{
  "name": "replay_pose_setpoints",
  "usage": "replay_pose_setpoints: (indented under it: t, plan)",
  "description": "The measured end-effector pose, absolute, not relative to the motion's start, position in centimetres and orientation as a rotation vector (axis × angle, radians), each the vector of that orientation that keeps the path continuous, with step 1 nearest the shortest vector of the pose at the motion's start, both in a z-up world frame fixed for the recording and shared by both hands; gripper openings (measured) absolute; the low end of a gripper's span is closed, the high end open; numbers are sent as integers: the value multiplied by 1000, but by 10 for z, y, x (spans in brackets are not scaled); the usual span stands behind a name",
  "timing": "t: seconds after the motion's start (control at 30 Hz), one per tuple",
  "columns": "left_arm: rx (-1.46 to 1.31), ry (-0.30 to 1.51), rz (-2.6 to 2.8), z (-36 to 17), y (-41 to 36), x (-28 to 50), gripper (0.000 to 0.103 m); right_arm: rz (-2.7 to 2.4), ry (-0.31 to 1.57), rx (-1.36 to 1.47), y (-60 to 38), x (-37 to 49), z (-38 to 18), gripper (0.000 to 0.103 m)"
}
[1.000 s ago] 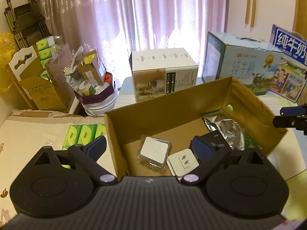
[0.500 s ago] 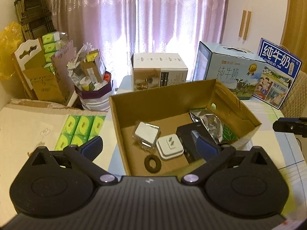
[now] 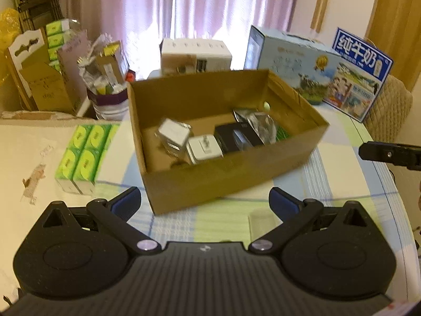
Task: Organize objects
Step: 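Withdraw both tools to the red figure and cotton swab pack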
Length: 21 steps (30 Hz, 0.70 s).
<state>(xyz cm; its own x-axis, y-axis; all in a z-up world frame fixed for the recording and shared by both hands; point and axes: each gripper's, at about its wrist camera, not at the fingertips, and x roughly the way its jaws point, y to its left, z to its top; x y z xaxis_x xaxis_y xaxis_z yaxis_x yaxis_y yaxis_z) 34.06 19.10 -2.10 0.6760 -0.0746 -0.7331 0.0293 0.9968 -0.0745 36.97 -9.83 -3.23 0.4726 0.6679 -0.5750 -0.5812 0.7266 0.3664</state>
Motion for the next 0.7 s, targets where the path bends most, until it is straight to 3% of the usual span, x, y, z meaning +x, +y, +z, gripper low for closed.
replay_pose_setpoints:
  t: [0.7]
  plan:
    - [-59,968,-61,-66,168,301,102,702,935,45,-121,324,-89,68]
